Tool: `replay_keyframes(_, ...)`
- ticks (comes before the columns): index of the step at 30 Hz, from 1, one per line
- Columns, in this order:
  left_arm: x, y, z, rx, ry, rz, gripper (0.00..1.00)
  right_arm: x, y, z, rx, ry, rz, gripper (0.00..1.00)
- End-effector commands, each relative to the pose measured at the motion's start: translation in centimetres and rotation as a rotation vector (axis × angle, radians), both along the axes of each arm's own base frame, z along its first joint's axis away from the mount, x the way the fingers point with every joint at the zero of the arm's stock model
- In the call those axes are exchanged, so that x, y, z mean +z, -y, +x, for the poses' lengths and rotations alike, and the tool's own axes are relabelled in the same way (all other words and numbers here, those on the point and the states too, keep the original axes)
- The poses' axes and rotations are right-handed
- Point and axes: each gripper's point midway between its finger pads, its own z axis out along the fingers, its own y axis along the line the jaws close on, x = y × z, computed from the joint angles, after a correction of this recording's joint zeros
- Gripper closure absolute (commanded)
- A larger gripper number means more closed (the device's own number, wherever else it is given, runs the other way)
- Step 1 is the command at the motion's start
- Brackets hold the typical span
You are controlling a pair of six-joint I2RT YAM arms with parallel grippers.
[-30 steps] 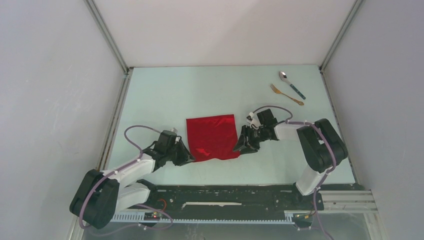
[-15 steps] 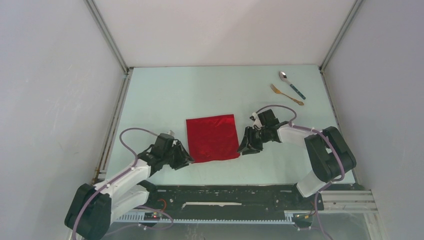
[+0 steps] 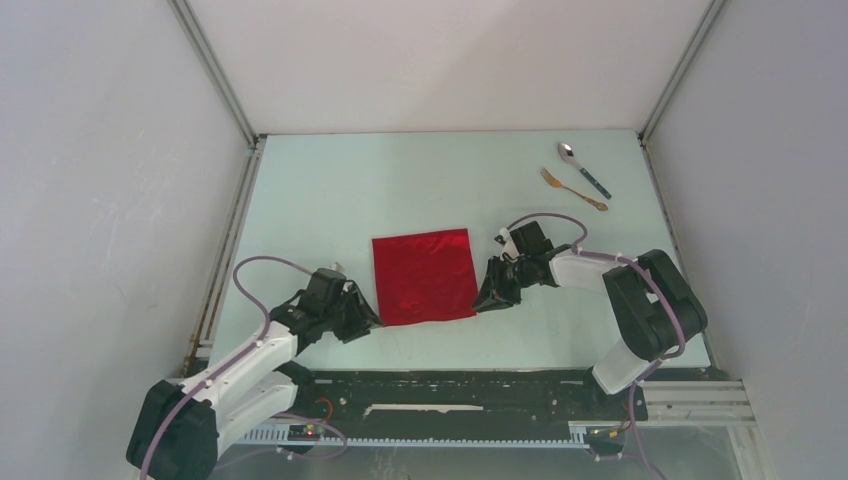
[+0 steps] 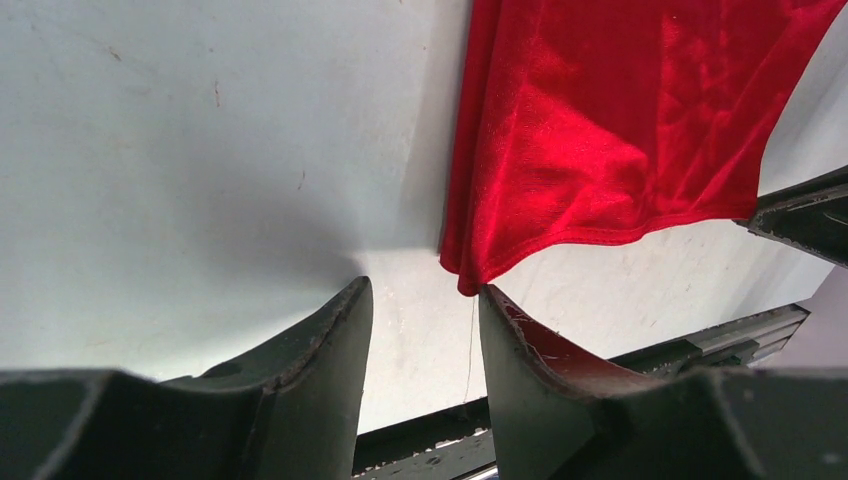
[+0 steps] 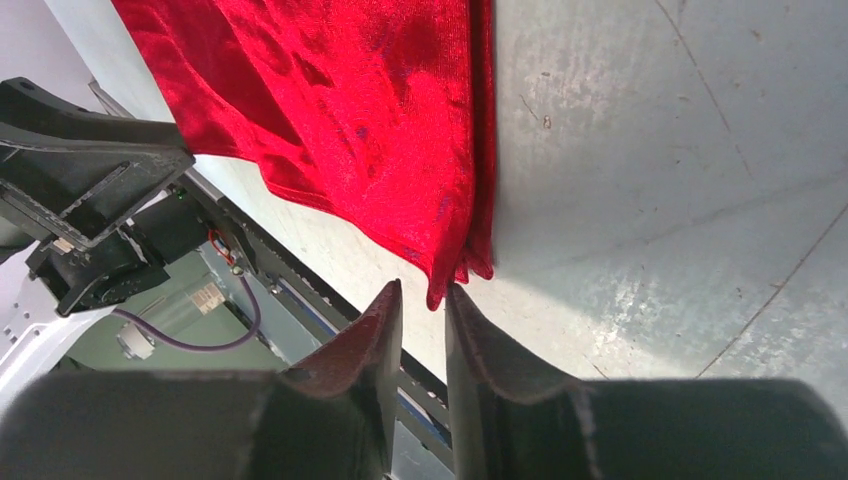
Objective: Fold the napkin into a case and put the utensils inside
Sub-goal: Pick up the top corner of the square-folded napkin from the center of the board.
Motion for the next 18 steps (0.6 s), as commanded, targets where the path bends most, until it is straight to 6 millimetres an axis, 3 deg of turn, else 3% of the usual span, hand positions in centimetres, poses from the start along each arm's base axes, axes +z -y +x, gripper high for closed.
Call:
replay_keyframes(1,1.3,0.1,1.1,-0.011,0.054,0.012,0.49,0.8,-0.6,0.1,0.001,0.017,0.03,0.73)
replay_keyframes(7,1.3,0.2,1.2,-0.014,0.055,0.011,0.49,1.3,-0.6,0.0,0.001,0.02,0.037,0.82)
replay_keyframes(8,1.3,0.2,1.2,-0.015,0.056,0.011,0.49,1.4,-0.6,-0.1,0.001,0.019,0.037,0.81)
replay_keyframes(11,1.3,0.2,1.1,-0.017,0.055,0.011,0.49,1.4,-0.3,0.0,-0.003,0.028,0.019,0.64)
replay_keyframes(18,1.2,0.2,1.1,-0.015,0.054,0.01,0.48,2.0,-0.2,0.2,-0.002,0.047,0.013,0.69)
